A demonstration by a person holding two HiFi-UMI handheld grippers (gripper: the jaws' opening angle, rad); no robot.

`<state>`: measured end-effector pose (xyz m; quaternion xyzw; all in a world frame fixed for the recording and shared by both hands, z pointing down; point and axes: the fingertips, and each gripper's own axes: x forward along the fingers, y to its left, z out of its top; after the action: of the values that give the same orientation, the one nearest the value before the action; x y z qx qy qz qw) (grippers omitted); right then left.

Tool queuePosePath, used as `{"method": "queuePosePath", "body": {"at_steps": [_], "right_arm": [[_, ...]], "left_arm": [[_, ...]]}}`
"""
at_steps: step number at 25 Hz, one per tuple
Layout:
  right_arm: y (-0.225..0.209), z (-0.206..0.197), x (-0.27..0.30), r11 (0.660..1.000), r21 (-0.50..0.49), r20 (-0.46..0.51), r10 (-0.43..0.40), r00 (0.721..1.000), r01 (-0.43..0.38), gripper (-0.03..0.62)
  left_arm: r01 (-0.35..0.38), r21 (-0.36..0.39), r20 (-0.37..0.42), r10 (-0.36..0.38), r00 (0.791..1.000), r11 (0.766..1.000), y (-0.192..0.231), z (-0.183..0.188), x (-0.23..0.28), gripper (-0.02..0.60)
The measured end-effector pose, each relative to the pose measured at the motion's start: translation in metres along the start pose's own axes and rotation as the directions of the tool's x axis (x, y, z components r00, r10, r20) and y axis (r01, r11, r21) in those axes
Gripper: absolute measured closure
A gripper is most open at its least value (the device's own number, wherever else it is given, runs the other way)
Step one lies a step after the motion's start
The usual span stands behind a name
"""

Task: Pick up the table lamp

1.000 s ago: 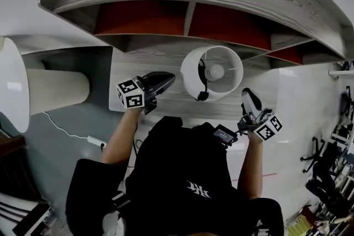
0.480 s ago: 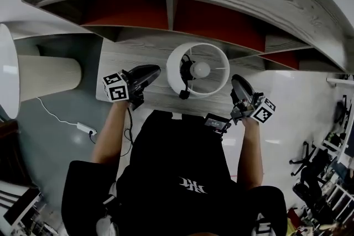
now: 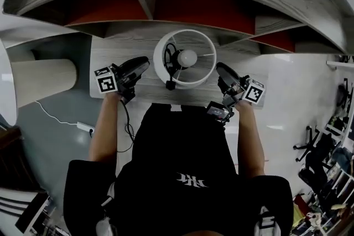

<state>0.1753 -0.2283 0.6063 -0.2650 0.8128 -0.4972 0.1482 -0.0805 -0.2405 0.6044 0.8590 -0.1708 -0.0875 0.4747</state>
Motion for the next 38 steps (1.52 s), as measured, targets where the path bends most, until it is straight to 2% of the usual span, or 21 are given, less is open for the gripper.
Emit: {"method": "queuePosePath", "body": {"at_steps": [7, 12, 15, 17, 22, 33, 38], "right_arm": [[-0.008, -0.014, 0.007, 0.992, 0.117, 0.004, 0.055, 0.998, -0.055, 0.44], [-0.01, -0.012, 0.003, 0.968, 0.222, 0.07, 0.108, 0.992, -0.121, 0.433], [-0.012, -0.009, 0.003, 0.951, 0.261, 0.131, 0.133, 0.982, -0.164, 0.433], [-0.013, -0.009, 0.005, 0.941, 0.284, 0.16, 0.144, 0.977, -0.185, 0.434], [-0.013, -0.017, 0.011, 0.938, 0.296, 0.126, 0.149, 0.981, -0.18, 0.434], [-0.012, -0.018, 0.01, 0.924, 0.325, 0.132, 0.167, 0.977, -0.202, 0.435], [-0.009, -0.014, 0.013, 0.922, 0.312, 0.138, 0.195, 0.971, -0.23, 0.479]], "left_arm": [[0.011, -0.048, 0.0, -0.011, 1.0, 0.999, 0.01, -0.009, 0.003, 0.425], [0.084, -0.119, -0.019, -0.087, 0.996, 0.989, 0.004, -0.019, 0.01, 0.382], [0.105, -0.153, -0.014, -0.108, 0.994, 0.983, 0.006, -0.02, 0.009, 0.367], [0.126, -0.19, -0.002, -0.128, 0.992, 0.974, 0.009, -0.021, 0.009, 0.347], [0.171, -0.298, 0.04, -0.167, 0.985, 0.939, 0.009, -0.025, 0.01, 0.345], [0.209, -0.328, 0.071, -0.197, 0.978, 0.921, 0.001, -0.022, 0.019, 0.357], [0.221, -0.326, 0.089, -0.203, 0.975, 0.919, 0.001, -0.018, 0.019, 0.389]]}}
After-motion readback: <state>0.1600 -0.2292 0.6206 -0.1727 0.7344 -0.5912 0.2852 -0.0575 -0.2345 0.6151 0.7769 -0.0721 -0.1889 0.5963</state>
